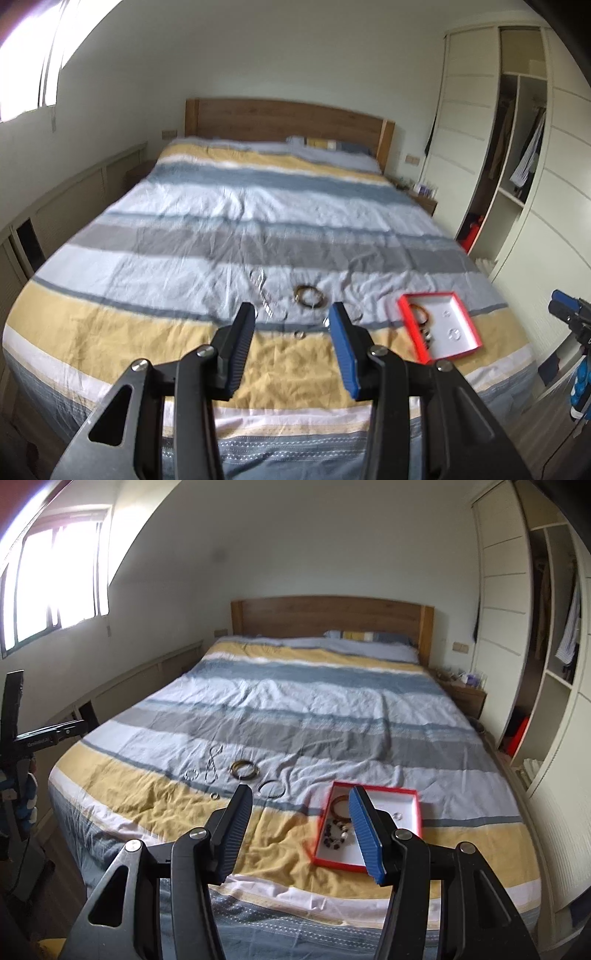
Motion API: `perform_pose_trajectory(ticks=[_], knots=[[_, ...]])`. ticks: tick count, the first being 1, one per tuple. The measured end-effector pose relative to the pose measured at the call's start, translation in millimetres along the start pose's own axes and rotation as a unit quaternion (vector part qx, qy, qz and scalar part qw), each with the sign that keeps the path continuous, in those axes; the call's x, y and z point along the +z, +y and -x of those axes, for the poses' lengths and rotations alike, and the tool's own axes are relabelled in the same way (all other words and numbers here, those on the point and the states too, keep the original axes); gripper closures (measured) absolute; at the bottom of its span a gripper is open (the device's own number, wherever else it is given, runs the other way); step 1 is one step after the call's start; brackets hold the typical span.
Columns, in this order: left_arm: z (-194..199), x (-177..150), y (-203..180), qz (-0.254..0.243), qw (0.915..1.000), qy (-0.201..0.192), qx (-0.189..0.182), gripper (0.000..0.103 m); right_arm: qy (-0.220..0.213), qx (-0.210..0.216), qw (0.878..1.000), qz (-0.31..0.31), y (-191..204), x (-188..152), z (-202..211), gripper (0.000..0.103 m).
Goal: Organize jewelry
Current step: 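Withdraw both grippers from the box back over the remaining jewelry, then grasp a silver ring with the left gripper while the right grasps the watch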
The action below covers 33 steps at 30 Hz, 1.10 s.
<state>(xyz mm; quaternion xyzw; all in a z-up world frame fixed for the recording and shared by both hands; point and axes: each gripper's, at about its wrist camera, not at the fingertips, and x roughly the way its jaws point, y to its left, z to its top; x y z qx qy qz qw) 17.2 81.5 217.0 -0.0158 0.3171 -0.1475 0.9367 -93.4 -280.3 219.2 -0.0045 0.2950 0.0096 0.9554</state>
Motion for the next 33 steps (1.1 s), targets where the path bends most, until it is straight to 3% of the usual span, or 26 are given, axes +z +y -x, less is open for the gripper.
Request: perform_pose_trajectory(ticks=[10, 20, 33], knots=[[-96.3, -41.9, 30.2, 0.027, 0.9952, 0.091, 0.026, 0.063, 0.062, 0.041, 0.997, -0.004, 13.8, -12.5, -105.1, 0.049], [-177.3, -76.1, 26.3, 0.034, 0.9886, 0.146, 0.011, 0.063, 0.124, 0.07, 0.99, -0.019, 12.9, -34.1, -196.4, 0.049], [-243.9, -96.7, 26.0, 0.044, 0.9817, 0.185, 0.003, 0.063, 0.162, 0.087, 0.982, -0.032, 5.8, -48.8, -271.5, 0.049]])
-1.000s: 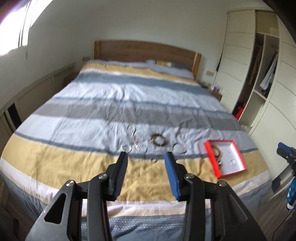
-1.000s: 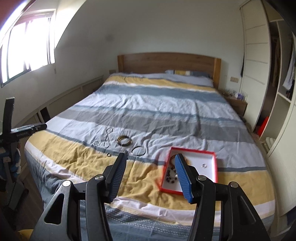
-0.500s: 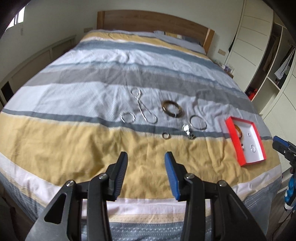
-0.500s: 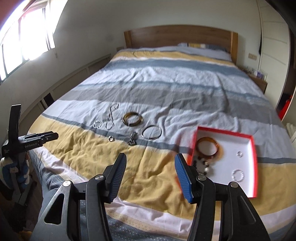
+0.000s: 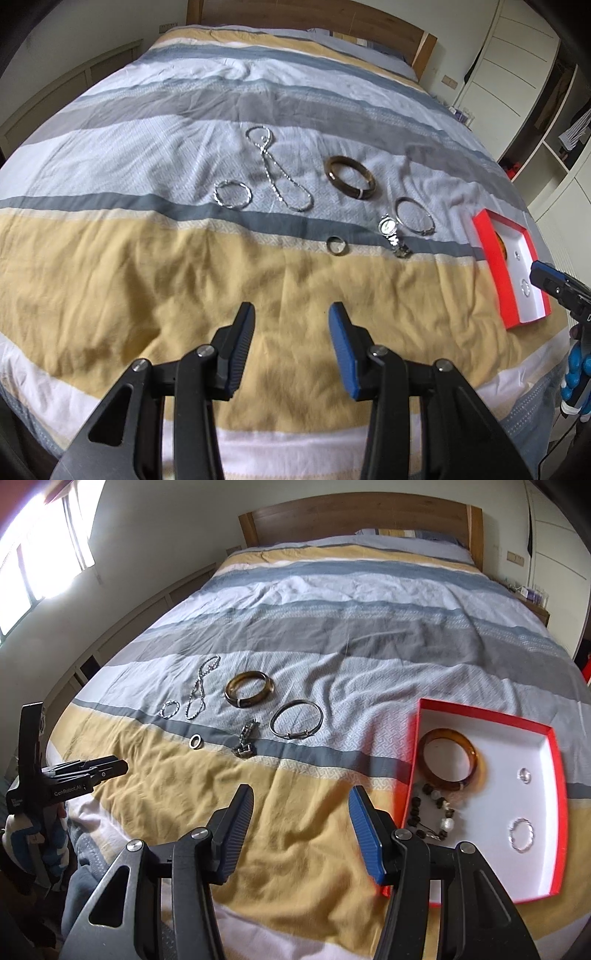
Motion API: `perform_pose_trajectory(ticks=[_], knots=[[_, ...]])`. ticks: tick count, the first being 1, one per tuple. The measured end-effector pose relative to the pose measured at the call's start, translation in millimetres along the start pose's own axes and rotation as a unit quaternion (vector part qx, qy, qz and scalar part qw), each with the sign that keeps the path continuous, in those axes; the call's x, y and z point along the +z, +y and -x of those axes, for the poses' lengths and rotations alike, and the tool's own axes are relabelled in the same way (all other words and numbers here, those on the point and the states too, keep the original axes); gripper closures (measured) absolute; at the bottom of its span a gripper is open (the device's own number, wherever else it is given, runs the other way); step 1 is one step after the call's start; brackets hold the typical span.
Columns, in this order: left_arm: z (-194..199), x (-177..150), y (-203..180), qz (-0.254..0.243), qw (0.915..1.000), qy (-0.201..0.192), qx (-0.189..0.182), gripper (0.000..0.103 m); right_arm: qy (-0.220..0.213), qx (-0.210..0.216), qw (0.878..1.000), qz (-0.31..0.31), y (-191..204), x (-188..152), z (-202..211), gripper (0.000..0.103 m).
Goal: Organize jewelry
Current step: 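Grasp a silver ring with the left gripper while the right grasps the watch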
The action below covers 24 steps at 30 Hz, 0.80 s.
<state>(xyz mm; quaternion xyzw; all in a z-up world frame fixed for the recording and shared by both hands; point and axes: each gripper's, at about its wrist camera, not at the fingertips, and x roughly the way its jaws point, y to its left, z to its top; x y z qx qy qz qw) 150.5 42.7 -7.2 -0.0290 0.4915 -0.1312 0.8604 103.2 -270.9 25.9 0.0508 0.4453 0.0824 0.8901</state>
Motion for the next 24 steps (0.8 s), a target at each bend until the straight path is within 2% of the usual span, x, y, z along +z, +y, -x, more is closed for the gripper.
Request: perform_pose_trajectory(ticks=[20, 24], knots=[[-32.2, 11.6, -15.0, -0.01, 0.9995, 0.0, -0.031, 0.063, 0.022, 0.032, 0.999, 0.012, 8.7, 11.5, -53.1, 0.049], [-39.3, 18.9, -20.1, -0.015, 0.9991, -0.001, -0.04, 0.063, 0.026, 0.046, 0.999, 0.014, 11.3, 16.6, -62.8, 0.053]])
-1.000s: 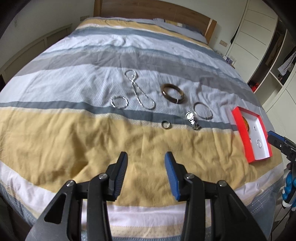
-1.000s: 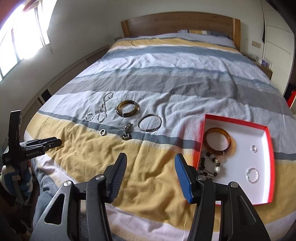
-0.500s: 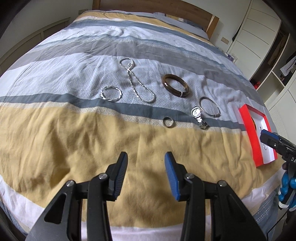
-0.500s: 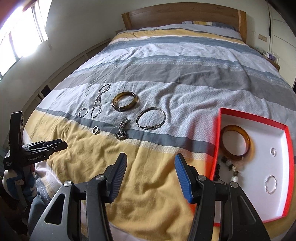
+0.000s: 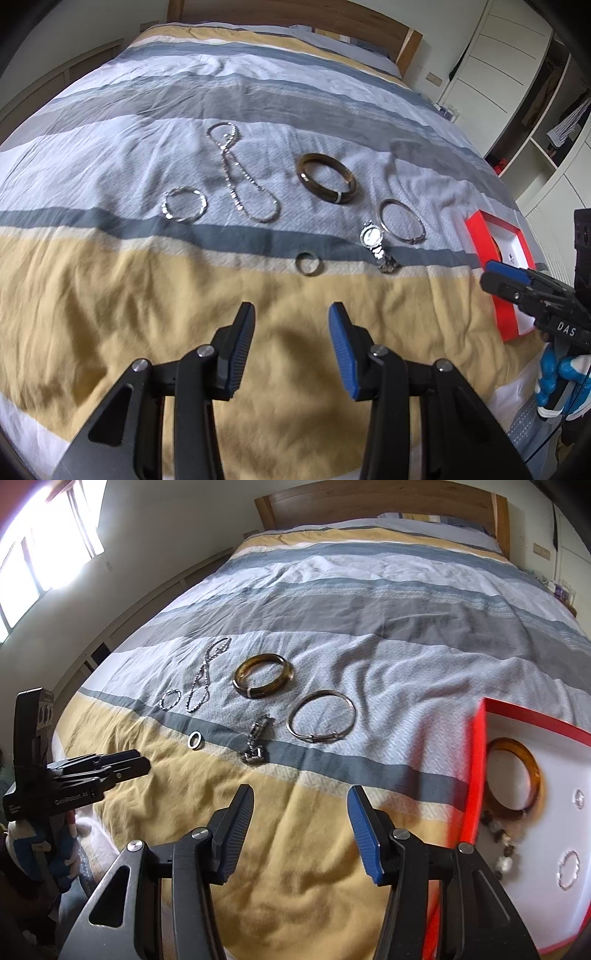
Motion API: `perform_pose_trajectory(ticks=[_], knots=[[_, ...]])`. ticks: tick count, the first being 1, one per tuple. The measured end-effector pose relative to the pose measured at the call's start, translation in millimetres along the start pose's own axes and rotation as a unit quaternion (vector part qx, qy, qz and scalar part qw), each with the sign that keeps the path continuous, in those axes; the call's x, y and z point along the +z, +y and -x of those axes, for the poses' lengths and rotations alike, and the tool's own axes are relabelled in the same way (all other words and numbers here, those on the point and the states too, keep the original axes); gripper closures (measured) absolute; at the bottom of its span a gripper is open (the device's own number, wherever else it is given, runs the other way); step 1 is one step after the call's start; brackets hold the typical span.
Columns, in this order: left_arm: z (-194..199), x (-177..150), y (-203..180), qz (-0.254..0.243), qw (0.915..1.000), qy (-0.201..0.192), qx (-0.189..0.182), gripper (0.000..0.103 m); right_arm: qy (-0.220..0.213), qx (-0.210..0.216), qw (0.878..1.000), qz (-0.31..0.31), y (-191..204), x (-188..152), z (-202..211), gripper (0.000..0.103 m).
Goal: Organize jewelry
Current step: 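Grasp a silver ring with the left gripper while the right grasps the watch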
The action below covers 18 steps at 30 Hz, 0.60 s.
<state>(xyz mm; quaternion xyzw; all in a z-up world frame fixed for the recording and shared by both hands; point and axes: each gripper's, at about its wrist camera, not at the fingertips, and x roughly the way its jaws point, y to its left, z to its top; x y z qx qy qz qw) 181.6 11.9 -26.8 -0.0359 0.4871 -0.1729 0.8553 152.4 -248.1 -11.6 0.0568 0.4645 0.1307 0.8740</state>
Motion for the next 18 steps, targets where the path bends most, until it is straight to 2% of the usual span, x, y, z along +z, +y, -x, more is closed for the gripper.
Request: perform_pose_trajectory(ticks=[6, 18], knots=[[-15.8, 10.4, -8.8, -0.016, 0.9998, 0.005, -0.008, 0.064, 0.009, 0.033, 0.999, 0.004, 6.0, 12.4, -19.1, 0.059], [-46.6, 24.6, -14.6, -0.036, 0.9992, 0.015, -0.01, 0.064, 0.025, 0.067, 0.997, 0.005, 18.4, 31.2, -60.4, 0.064]])
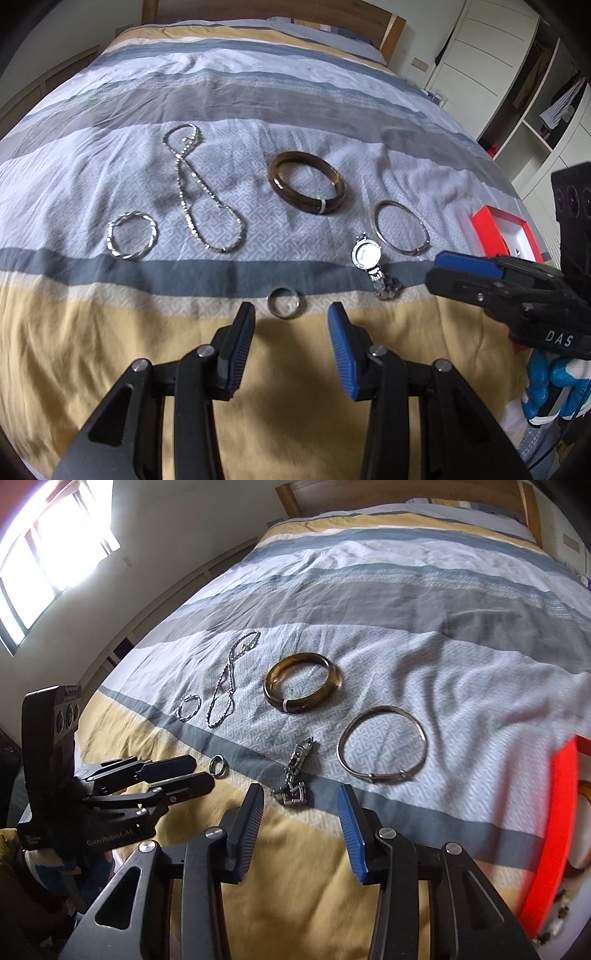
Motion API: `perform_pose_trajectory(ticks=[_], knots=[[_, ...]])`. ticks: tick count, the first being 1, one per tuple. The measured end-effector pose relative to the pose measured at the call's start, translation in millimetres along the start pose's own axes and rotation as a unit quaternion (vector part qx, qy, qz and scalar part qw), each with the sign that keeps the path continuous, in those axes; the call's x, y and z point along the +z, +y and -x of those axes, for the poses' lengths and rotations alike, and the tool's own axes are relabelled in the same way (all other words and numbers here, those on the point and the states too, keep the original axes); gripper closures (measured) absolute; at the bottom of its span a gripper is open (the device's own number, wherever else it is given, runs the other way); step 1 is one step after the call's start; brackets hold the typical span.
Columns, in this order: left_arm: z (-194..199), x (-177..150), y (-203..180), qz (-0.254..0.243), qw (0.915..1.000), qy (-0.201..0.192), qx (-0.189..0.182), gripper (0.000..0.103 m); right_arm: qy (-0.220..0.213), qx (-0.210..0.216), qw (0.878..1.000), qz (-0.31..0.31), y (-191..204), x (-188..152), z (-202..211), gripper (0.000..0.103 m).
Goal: Organize jewelry
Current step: 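Grasp a silver ring with the left gripper while the right grasps the watch, then carry the ring and watch into the red box and open both grippers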
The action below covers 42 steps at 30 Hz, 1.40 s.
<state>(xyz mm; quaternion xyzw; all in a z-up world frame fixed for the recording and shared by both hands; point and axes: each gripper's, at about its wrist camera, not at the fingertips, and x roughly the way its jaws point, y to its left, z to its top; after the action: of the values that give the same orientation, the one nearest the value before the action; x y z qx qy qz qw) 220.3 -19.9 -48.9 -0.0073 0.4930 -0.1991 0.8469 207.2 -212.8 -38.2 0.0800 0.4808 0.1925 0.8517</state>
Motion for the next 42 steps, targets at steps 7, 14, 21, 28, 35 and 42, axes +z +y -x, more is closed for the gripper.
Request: perform_pose_trajectory(ticks=[7, 14, 21, 28, 35, 42], knots=[[-16.0, 2.1, 3.3, -0.009, 1.0, 0.003, 0.002, 0.068, 0.012, 0.014, 1.0, -0.005, -1.8, 6.0, -23.2, 0.066], [-24.0, 1.6, 11.4, -0.018, 0.9998, 0.004, 0.007, 0.084, 0.022, 0.025, 0.999, -0.006, -1.9, 12.5, -43.1, 0.067], [-22.1, -1.7, 7.7, -0.034, 0.9993, -0.006, 0.014, 0.084, 0.031, 0.029, 0.999, -0.017, -4.3, 16.2, -59.4, 0.09], [-12.2, -3.1, 6.4, -0.032, 0.9993, -0.013, 0.012, 0.084, 0.019, 0.023, 1.0, -0.008, 1.7, 11.5, -52.2, 0.093], [6.5, -7.6, 1.0, -0.031, 0.9993, -0.021, 0.01, 0.084, 0.004, 0.032, 0.999, -0.015, 12.0, 3.8, -28.6, 0.093], [39.2, -17.7, -5.3, -0.032, 0.9988, -0.035, 0.014, 0.084, -0.016, 0.032, 0.999, -0.012, 30.1, -5.2, 10.1, 0.093]])
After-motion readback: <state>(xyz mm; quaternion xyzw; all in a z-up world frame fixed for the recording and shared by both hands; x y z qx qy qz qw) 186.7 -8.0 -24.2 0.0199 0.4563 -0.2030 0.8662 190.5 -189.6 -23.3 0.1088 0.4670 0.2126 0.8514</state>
